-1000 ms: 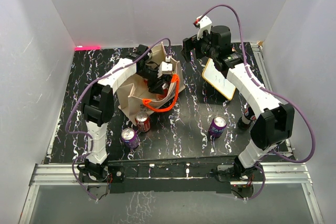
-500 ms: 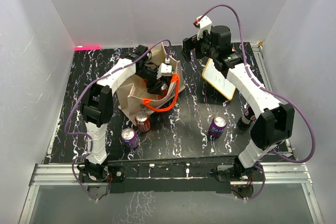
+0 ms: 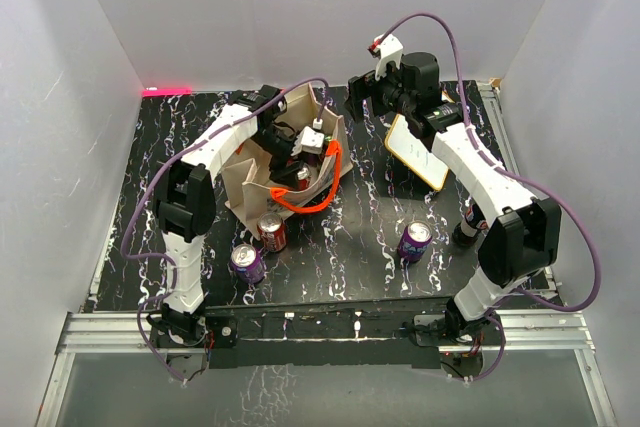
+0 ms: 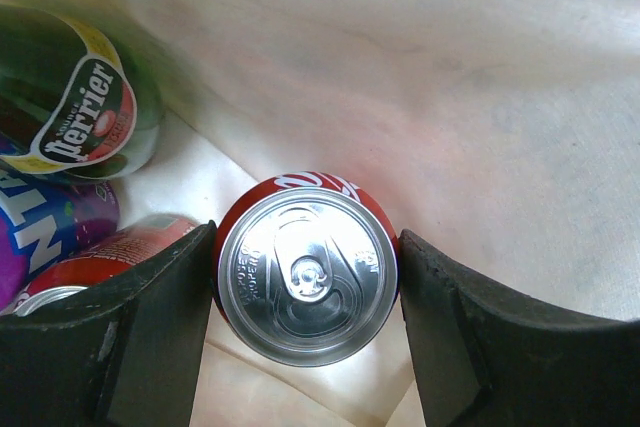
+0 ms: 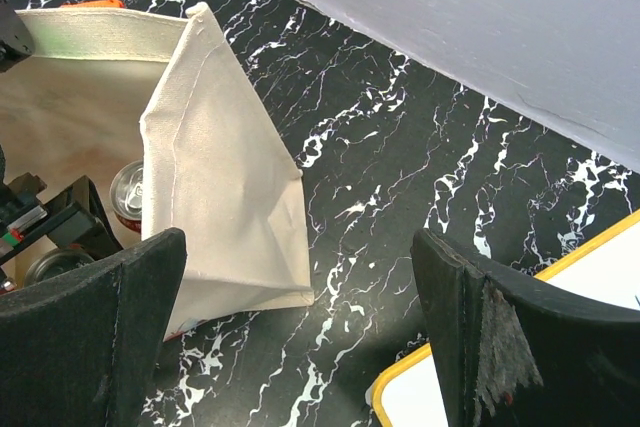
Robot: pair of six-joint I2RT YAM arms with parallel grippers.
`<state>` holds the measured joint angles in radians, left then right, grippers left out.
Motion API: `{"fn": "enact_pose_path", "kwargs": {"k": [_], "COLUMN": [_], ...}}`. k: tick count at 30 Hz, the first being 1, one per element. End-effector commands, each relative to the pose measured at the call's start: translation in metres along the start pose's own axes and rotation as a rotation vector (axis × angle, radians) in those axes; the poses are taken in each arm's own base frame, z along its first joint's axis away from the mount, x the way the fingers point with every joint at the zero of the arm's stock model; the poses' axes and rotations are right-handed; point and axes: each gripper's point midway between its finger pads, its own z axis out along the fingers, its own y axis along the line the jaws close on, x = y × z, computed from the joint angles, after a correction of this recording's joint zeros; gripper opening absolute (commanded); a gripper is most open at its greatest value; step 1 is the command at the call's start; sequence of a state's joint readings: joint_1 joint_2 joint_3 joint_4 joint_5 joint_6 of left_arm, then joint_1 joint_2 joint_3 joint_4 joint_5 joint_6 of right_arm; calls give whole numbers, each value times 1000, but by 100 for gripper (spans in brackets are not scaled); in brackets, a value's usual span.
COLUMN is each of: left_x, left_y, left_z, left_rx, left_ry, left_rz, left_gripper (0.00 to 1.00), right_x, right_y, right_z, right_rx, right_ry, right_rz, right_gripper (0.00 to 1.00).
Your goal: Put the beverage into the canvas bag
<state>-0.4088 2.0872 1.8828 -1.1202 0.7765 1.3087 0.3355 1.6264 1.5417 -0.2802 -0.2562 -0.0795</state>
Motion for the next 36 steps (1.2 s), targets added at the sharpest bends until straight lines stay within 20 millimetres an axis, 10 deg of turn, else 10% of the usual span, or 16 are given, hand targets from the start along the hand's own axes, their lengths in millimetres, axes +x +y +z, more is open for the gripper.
{"fn": "enact_pose_path", "kwargs": {"k": [1,36], "left_x": [-19,-18], "left_y": [-24,11], "left_z": [-11,2], "left_rx": [40,-56], "left_ry": [-60,-175], "left_rz": [30,-51], "left_gripper": [3,27], "right_x": [-37,-37], "right_y": [1,3], "right_z": [-18,-17], "right_rx": [5,-4], "right_ry": [-116,-114], "right_rz": [-20,-19], "right_gripper": [100,99]}}
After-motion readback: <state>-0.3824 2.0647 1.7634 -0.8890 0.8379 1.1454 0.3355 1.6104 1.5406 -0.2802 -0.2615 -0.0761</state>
